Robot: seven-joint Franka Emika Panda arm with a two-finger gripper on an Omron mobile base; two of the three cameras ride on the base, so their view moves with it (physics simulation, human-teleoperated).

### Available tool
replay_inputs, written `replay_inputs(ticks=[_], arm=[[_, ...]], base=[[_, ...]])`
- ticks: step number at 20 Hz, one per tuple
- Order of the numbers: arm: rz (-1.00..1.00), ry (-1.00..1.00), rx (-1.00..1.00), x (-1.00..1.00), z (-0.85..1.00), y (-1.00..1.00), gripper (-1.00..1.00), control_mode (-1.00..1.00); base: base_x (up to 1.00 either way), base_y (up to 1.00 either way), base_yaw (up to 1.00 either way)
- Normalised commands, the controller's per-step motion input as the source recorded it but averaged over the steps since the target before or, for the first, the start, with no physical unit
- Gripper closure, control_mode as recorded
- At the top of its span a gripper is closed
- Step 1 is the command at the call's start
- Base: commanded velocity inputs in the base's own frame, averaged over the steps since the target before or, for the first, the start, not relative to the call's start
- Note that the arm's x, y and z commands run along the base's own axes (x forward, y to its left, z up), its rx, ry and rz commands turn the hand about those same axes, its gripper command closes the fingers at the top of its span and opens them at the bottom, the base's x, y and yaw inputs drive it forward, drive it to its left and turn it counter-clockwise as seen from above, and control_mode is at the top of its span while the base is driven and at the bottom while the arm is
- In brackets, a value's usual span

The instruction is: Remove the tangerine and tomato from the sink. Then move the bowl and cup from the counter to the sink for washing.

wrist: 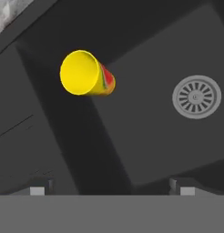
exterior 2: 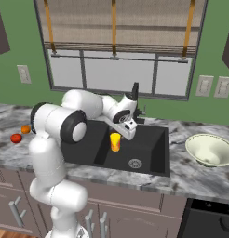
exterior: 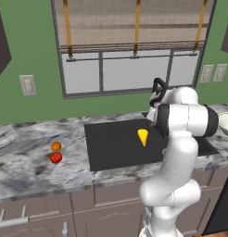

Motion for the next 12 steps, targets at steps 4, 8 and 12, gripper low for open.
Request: replay_inputs(ticks=[4,8,12], arm=[[0.12,0.0,-0.05,-0.52,0.35,-0.06,-1.0,-1.0],[0.14,0.0,-0.07,-0.53,0.33,-0.09,-1.0,-1.0],[0.19,-0.04,-0.09,-0.56,0.31,-0.15,-1.0,-1.0]], base=[[0.0,0.0,0.0],[0.0,0.0,0.0],[0.0,0.0,0.0]])
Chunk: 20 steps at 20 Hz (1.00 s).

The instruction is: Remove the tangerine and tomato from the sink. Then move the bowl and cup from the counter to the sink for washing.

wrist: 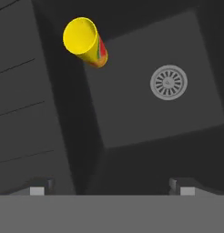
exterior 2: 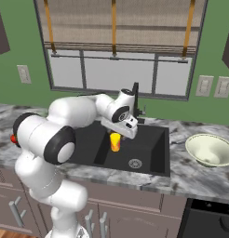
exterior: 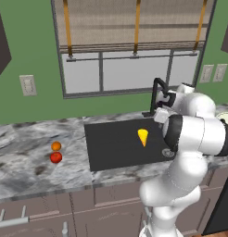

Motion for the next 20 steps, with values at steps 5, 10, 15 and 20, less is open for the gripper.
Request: replay_inputs(ticks=[5,10,15,20], arm=[[0.19,-0.07,-0.08,-0.56,0.29,-0.19,-1.0,-1.0],[0.17,-0.04,-0.07,-0.55,0.29,-0.21,-1.0,-1.0],[0.12,-0.02,-0.07,-0.37,0.18,-0.24,-1.0,-1.0],[0.07,-0.04,-0.11,-0.16,0.07,-0.32,-1.0,-1.0]], base=[[0.0,0.0,0.0],[0.0,0.0,0.0],[0.0,0.0,0.0],[0.0,0.0,0.0]])
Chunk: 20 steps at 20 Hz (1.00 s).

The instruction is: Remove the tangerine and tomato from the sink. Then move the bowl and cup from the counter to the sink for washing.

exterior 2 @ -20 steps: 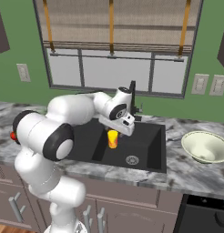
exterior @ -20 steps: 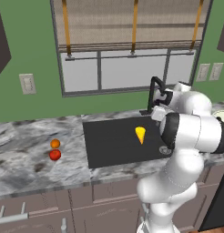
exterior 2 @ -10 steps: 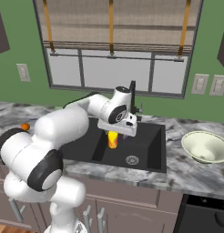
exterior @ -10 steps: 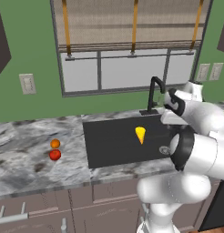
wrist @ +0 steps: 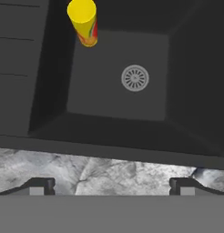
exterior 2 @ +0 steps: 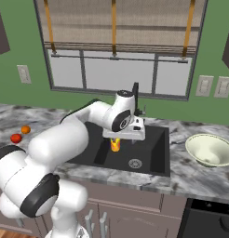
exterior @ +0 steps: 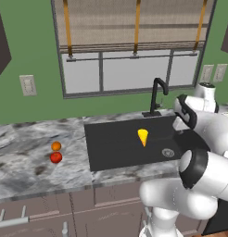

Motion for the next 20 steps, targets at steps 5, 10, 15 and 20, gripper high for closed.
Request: replay_inputs(ticks=[5,10,15,20], arm=[[0.11,-0.01,-0.12,-0.05,0.01,-0.36,-1.0,-1.0],[0.12,0.0,-0.11,0.0,0.0,-0.37,-1.0,-1.0],[0.08,0.0,-0.1,0.09,0.0,-0.37,-1.0,-1.0],[0.03,0.03,-0.1,0.1,0.03,-0.37,-1.0,-1.0]], base=[[0.0,0.0,0.0],[0.0,0.0,0.0],[0.0,0.0,0.0],[0.0,0.0,0.0]])
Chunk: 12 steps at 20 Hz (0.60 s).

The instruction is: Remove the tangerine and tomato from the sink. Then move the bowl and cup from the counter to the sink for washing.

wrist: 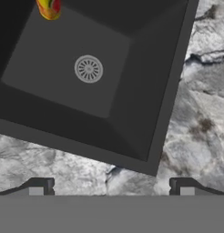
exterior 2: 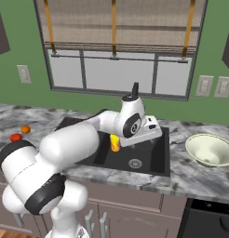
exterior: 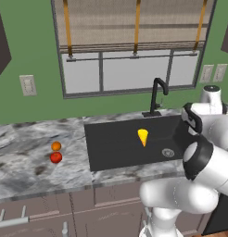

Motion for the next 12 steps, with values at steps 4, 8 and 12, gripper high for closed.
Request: replay_inputs(ticks=[4,8,12], arm=[[0.0,0.01,-0.07,0.09,0.03,-0.36,-1.0,-1.0],[0.0,0.01,-0.08,0.07,0.01,-0.4,-1.0,-1.0],[0.0,0.01,-0.07,0.01,0.0,-0.41,-1.0,-1.0]], base=[[0.0,0.0,0.0],[0.0,0.0,0.0],[0.0,0.0,0.0]])
